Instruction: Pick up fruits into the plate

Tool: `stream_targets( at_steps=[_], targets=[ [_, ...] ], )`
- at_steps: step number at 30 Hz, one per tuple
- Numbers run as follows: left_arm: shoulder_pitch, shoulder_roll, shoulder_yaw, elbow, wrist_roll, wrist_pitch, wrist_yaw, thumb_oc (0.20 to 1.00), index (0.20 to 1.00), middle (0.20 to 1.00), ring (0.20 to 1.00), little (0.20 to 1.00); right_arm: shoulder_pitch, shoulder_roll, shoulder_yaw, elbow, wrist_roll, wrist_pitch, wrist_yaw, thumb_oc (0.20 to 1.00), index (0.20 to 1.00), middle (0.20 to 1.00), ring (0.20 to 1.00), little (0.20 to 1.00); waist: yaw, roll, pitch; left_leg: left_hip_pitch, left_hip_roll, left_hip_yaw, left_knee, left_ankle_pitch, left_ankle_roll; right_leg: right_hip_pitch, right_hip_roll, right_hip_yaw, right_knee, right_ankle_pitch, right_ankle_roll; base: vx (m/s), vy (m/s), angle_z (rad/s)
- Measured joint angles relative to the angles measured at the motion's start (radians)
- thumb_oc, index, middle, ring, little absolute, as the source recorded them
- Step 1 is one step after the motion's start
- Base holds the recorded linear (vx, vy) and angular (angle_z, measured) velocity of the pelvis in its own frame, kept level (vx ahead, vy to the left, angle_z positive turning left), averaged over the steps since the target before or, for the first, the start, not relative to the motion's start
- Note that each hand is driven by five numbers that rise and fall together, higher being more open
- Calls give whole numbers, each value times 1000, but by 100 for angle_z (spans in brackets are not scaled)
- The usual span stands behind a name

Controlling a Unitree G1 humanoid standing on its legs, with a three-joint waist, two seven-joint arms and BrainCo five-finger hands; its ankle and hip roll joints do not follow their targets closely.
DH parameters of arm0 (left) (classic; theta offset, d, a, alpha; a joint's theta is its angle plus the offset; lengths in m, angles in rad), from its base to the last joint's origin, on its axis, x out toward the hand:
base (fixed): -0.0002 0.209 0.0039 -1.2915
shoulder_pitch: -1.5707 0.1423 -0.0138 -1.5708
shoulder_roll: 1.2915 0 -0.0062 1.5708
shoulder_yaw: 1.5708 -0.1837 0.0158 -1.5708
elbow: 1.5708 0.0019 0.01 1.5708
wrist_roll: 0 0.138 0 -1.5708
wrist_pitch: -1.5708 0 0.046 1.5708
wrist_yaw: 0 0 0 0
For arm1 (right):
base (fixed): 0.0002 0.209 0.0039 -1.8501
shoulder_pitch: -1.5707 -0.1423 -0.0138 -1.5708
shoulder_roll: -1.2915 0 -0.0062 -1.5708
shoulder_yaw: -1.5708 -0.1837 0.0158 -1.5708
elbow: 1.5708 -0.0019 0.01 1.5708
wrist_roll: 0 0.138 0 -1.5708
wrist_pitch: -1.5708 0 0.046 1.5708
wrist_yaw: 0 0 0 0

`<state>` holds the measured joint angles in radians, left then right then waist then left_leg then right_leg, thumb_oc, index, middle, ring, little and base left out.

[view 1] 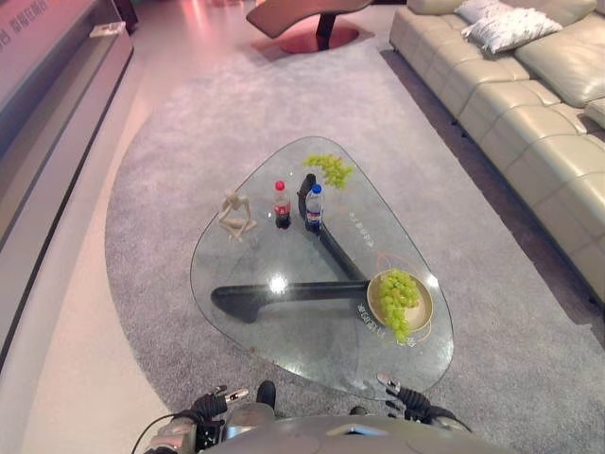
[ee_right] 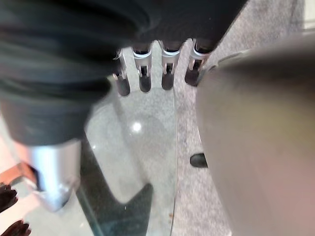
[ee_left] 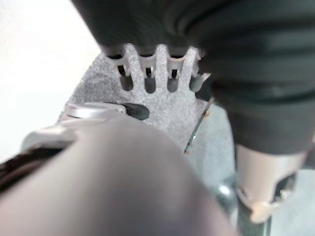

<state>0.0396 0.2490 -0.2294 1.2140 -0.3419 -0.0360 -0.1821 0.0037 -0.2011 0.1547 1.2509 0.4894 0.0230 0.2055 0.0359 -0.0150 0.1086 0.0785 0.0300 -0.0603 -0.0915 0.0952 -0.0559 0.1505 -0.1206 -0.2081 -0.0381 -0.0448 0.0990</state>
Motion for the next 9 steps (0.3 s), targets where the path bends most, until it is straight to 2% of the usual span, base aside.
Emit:
stream_targets(
  at_steps=[4,9],
  targets=[
    [15,-11,0,16,0,28,-3,1000,1000,1000,1000,1000,-3,-9,-22,12,-2,50,-7,1000,1000,1000,1000,1000,-12,20,-24,23,1,5,-2,-8,8,21,0,5,-1,-1,-2,21,59,-3],
    [20,-16,-2,16,-1,34,-10,1000,1000,1000,1000,1000,1,-23,-22,19,-9,54,-6,1000,1000,1000,1000,1000,-16,35,-37,31,5,10,-2,-12,10,30,6,10,-12,0,-8,-4,10,-3]
  ],
)
